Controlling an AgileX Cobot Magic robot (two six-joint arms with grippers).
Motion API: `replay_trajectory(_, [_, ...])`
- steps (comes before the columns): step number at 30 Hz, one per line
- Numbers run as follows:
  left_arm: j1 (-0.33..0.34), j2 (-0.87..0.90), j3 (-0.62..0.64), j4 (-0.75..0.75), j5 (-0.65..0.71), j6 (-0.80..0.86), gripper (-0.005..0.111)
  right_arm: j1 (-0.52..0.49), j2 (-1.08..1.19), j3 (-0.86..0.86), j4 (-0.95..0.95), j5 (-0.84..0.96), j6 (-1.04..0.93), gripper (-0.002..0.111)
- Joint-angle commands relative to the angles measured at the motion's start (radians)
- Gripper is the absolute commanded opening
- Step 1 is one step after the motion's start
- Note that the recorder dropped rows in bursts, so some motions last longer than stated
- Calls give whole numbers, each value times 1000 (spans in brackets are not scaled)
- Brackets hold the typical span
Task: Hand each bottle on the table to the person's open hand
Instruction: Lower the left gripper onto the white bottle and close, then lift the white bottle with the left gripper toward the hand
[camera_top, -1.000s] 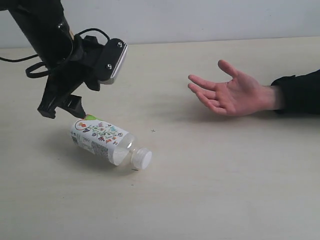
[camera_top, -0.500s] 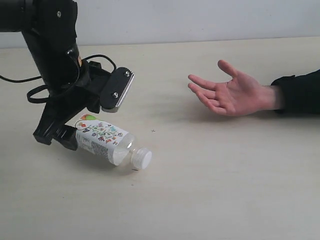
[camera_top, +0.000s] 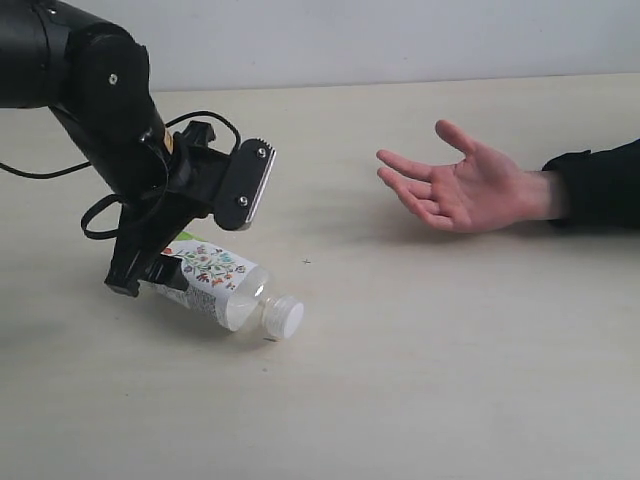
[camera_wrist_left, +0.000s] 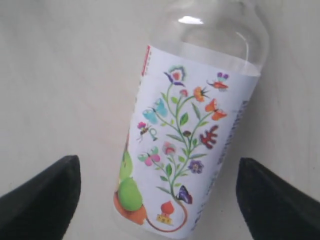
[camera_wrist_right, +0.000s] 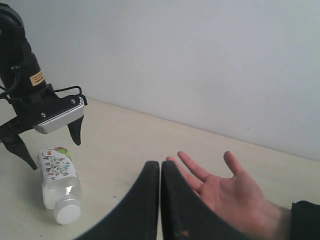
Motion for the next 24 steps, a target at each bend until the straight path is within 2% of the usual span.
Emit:
replay_trajectory(1, [-7, 27, 4, 1, -11, -8, 81, 1, -4, 1, 2, -2, -1, 2])
replay_trajectory(11, [-7, 115, 4, 1, -86, -8, 81, 1, -4, 1, 2, -2, -1, 2])
replay_trajectory(21, [-7, 151, 4, -5, -84, -10, 81, 1, -4, 1, 2, -2, -1, 2])
replay_trajectory(24, [-7, 151, 4, -5, -80, -39, 77, 1, -4, 1, 2, -2, -1, 2])
